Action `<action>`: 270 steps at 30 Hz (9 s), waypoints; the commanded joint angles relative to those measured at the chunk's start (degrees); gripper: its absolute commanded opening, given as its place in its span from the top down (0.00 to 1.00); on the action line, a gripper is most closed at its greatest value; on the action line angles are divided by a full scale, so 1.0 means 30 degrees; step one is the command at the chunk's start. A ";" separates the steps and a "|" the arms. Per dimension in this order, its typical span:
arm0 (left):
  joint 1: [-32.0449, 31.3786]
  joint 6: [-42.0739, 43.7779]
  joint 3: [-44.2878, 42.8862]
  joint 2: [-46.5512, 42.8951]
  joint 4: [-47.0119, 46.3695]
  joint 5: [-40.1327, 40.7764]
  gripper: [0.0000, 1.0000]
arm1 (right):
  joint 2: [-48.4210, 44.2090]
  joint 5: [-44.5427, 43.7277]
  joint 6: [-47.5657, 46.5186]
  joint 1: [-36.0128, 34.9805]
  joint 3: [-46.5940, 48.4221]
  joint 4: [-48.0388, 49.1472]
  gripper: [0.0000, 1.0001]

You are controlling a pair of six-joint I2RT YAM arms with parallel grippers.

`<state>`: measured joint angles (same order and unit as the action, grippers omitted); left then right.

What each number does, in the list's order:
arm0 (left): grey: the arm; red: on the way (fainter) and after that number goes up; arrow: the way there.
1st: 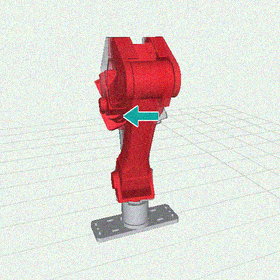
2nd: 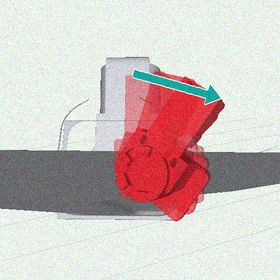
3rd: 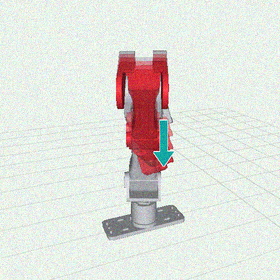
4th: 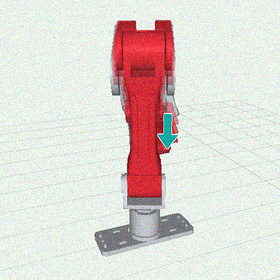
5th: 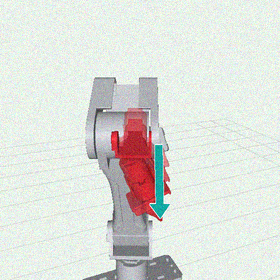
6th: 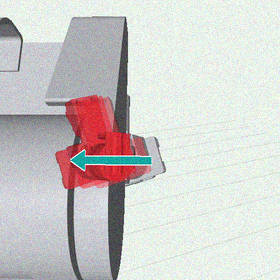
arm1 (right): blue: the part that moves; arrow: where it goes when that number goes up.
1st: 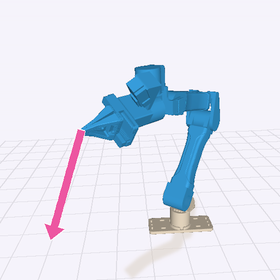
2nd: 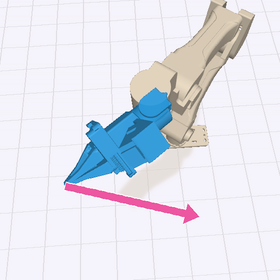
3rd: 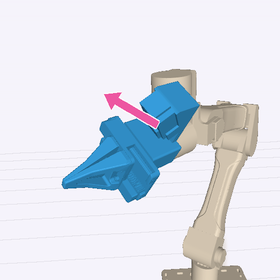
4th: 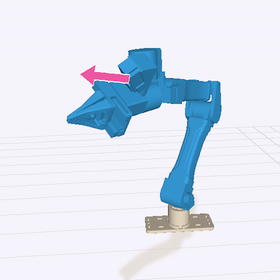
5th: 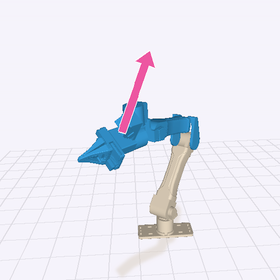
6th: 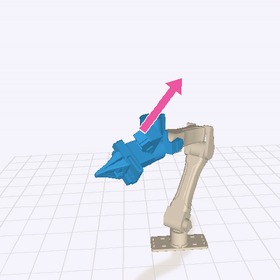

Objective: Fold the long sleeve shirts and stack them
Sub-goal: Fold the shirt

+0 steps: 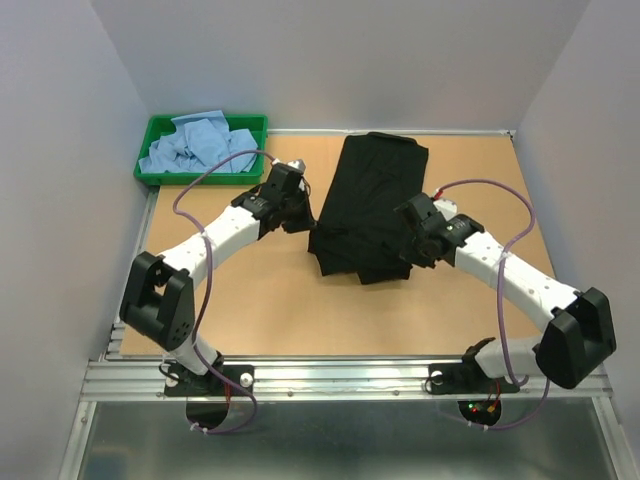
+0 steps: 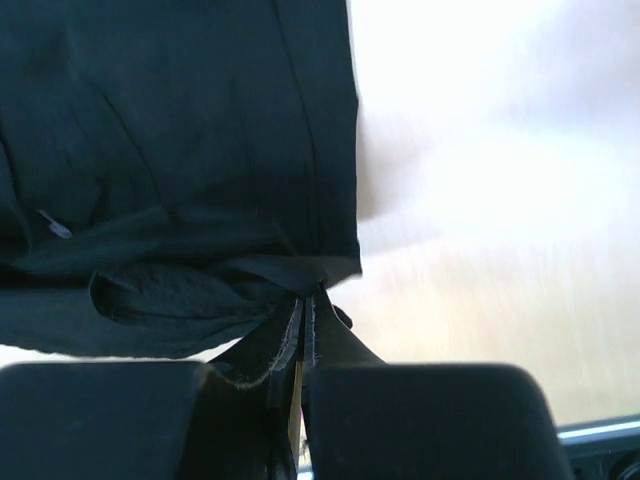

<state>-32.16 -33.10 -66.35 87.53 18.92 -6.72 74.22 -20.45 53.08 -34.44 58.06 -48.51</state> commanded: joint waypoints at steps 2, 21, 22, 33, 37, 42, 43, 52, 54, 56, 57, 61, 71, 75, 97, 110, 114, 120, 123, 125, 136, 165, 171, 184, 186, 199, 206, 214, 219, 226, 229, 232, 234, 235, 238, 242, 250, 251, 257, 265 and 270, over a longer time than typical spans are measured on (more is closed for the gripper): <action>0.0583 0.0780 -0.2988 0.1173 -0.1178 0.0570 1.00 | 0.0806 -0.0481 -0.2163 0.1778 0.2528 0.1431 0.99; 0.1639 0.1980 -0.8616 0.8235 -0.3958 0.0804 1.00 | 0.7044 0.3123 -0.5652 0.6233 0.6424 0.4715 0.99; 0.1697 0.2184 -0.8704 0.8411 -0.4194 0.0863 1.00 | 0.7339 0.3269 -0.5768 0.6321 0.6601 0.4744 1.00; 0.1815 0.3592 -0.9670 1.0374 -0.7038 0.0599 0.99 | 0.9977 0.4033 -0.6384 0.7113 0.8242 0.5038 0.99; 0.1815 0.4090 -1.0110 1.1106 -0.7126 0.0541 0.98 | 1.0505 0.3856 -0.6327 0.7347 0.8360 0.5067 0.99; 0.1815 0.4412 -1.0550 1.2101 -0.7359 0.0454 0.94 | 1.0974 0.3477 -0.6238 0.7377 0.8156 0.5125 0.99; 0.1815 0.4442 -1.0608 1.2191 -0.7418 0.0482 0.94 | 1.1032 0.3418 -0.6180 0.7406 0.8126 0.5155 0.99; 0.1815 0.4325 -1.1107 1.3188 -0.7448 0.1069 0.65 | 1.1326 0.3153 -0.6442 0.7406 0.8829 0.5213 0.76; 0.1815 0.4238 -1.0990 1.3101 -0.7448 0.1010 0.49 | 1.0888 0.3329 -0.6910 0.7407 0.9209 0.5213 0.69; 0.1815 0.4208 -1.0960 1.2867 -0.7419 0.0952 0.37 | 1.0159 0.3271 -0.7408 0.7406 0.9530 0.5213 0.56; 0.1815 0.4121 -1.0990 1.2750 -0.7448 0.0980 0.33 | 0.9806 0.3184 -0.7584 0.7406 0.9619 0.5213 0.52; 0.1844 0.4003 -1.1340 1.2018 -0.7419 0.1302 0.27 | 0.8253 0.3328 -0.8872 0.7407 1.0001 0.5213 0.39; 0.1873 0.2717 -1.0615 0.8684 -0.5726 0.1976 0.07 | 0.4239 0.6669 -1.1744 0.7290 0.5935 0.5301 0.24; 0.1873 0.1749 -0.8306 0.6455 -0.4930 0.2006 0.07 | 0.3388 0.7925 -1.2768 0.7289 0.4057 0.5593 0.24; 0.1932 0.0931 -0.3719 0.4513 -0.4785 0.1390 0.08 | 0.5349 0.7372 -1.1252 0.7260 0.1974 0.8495 0.24; 0.1903 -0.2061 -0.7560 0.8616 -0.3611 0.0688 0.08 | 0.6110 0.6406 -0.4980 0.7260 0.2237 0.8553 0.25; 0.1873 -0.2295 -0.8762 0.9903 -0.3026 0.0629 0.08 | 0.6725 0.6580 -0.4715 0.7260 0.2208 0.8699 0.25; 0.1844 -0.2062 -0.9730 1.0902 -0.2263 0.0482 0.15 | 0.7370 0.6669 -0.4422 0.7260 0.1945 0.9080 0.25; 0.1844 -0.1915 -0.9876 1.1194 -0.2088 0.0483 0.20 | 0.7633 0.6640 -0.4247 0.7260 0.1828 0.9256 0.25; 0.1844 -0.1886 -1.0110 1.1400 -0.2029 0.0367 0.21 | 0.7780 0.6640 -0.4158 0.7260 0.1798 0.9402 0.25; 0.1815 -0.1652 -1.0697 1.2133 -0.1794 0.0043 0.25 | 0.7899 0.7432 -0.3719 0.7231 0.1388 0.9696 0.30; 0.1639 -0.1564 -1.1195 1.2602 -0.1765 -0.0601 0.69 | 0.7576 0.7548 -0.3074 0.7259 0.0978 0.9754 0.51; 0.1639 -0.1446 -1.1224 1.2631 -0.1852 -0.0630 0.93 | 0.7430 0.7490 -0.3074 0.7231 0.0919 0.9725 0.83; 0.1872 -0.0890 -1.1514 1.1285 -0.2117 0.0482 1.00 | 0.6143 0.5794 -0.4450 0.7260 0.2175 0.9579 0.99; 0.1931 -0.0831 -1.1809 1.1167 -0.2087 0.0715 1.00 | 0.6111 0.5412 -0.4713 0.7260 0.2616 0.9549 0.99; 0.2195 -0.1095 -1.4356 1.2688 -0.3402 0.1273 1.00 | 0.8893 0.4561 -0.5447 0.7610 0.6132 0.9549 0.99; 0.2195 -0.0861 -1.5004 1.3890 -0.5161 0.1449 1.00 | 1.0094 0.4004 -0.6060 0.8138 0.6894 0.9578 1.00; 0.2195 -0.0305 -1.4916 1.5296 -0.6885 0.0981 1.00 | 1.1354 0.3389 -0.6297 0.8256 0.7130 0.9754 0.99; 0.2195 0.0457 -1.4478 1.5707 -0.8500 0.0512 1.00 | 1.2466 0.3621 -0.6560 0.8285 0.7306 1.0047 0.99; 0.2224 0.0722 -1.3920 1.5913 -0.9557 0.1185 0.86 | 1.3171 0.3915 -0.6414 0.8314 0.7423 1.0340 0.99; 0.2254 0.0605 -1.3513 1.5477 -0.9616 0.1507 0.60 | 1.3259 0.3945 -0.6414 0.8285 0.7452 1.0369 0.99; 0.2342 0.0604 -1.2809 1.4279 -0.9820 0.2093 0.38 | 1.3231 0.4032 -0.6472 0.8314 0.7452 1.0399 0.99; 0.2371 0.0604 -1.1988 1.3195 -0.9997 0.2645 0.29 | 1.3230 0.4032 -0.6443 0.8314 0.7540 1.0428 0.99; 0.2429 0.0575 -1.1754 1.2811 -1.0026 0.2737 0.22 | 1.3201 0.4062 -0.6472 0.8285 0.7598 1.0428 0.99; 0.2459 0.0254 -1.0525 1.1029 -1.0171 0.2885 0.13 | 1.3172 0.4120 -0.6443 0.8285 0.7803 1.0428 0.98; 0.2343 0.0164 -0.7572 0.8651 -1.1021 0.1690 0.14 | 1.3172 0.4267 -0.6472 0.8285 0.8067 1.0457 0.98; 0.0878 0.0722 -0.2001 0.5105 -1.2924 -0.0071 0.34 | 1.3201 0.4092 -0.6443 0.8285 0.8331 1.0458 0.98; 0.0761 0.0664 -0.1561 0.5015 -1.3333 -0.0161 0.36 | 1.3230 0.4004 -0.6472 0.8256 0.8302 1.0487 0.98; 0.0555 -0.0098 0.0084 0.5540 -1.4536 -0.0075 0.40 | 1.3464 0.4091 -0.6355 0.8314 0.8214 1.0487 0.98; 0.0965 -0.1181 -0.0444 0.7825 -1.4948 -0.0454 0.41 | 1.3787 0.3798 -0.6385 0.8285 0.7951 1.0487 0.99; 0.1140 -0.2119 0.0930 0.8120 -1.4861 -0.0398 0.41 | 1.4050 0.3710 -0.6355 0.8314 0.7541 1.0545 0.98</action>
<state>-29.21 -37.15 -65.76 112.64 -23.35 -7.75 115.07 -7.79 34.26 -10.09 79.20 -18.79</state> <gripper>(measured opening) 0.592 0.040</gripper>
